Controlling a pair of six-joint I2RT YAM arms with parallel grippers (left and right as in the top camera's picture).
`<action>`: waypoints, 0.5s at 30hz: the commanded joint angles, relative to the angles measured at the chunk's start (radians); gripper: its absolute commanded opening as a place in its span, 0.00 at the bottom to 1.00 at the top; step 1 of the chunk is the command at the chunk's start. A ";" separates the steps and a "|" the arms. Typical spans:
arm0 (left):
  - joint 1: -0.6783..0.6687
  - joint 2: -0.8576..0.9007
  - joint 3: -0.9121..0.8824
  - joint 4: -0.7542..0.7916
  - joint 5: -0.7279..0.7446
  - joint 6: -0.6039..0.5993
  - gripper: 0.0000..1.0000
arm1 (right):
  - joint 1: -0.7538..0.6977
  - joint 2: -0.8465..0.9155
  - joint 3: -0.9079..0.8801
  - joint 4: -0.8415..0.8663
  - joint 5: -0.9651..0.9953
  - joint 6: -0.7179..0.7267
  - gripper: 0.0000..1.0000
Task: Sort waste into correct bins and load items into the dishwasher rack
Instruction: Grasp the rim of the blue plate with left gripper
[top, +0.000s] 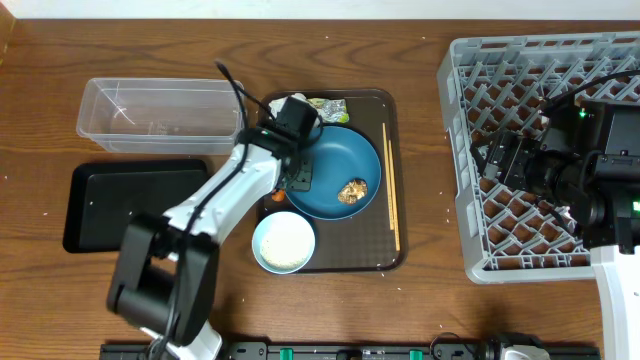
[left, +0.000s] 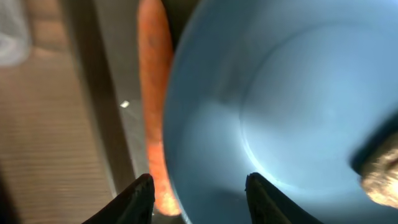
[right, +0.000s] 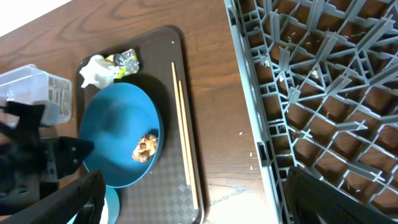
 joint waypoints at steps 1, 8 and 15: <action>0.003 0.006 -0.004 0.001 0.020 -0.007 0.46 | 0.013 0.005 0.002 -0.008 0.006 0.011 0.86; -0.003 0.006 -0.004 0.034 0.224 -0.006 0.39 | 0.013 0.005 0.002 0.006 0.006 0.016 0.86; -0.005 0.006 -0.004 0.029 0.186 -0.007 0.39 | 0.013 0.005 0.002 0.016 0.006 0.015 0.86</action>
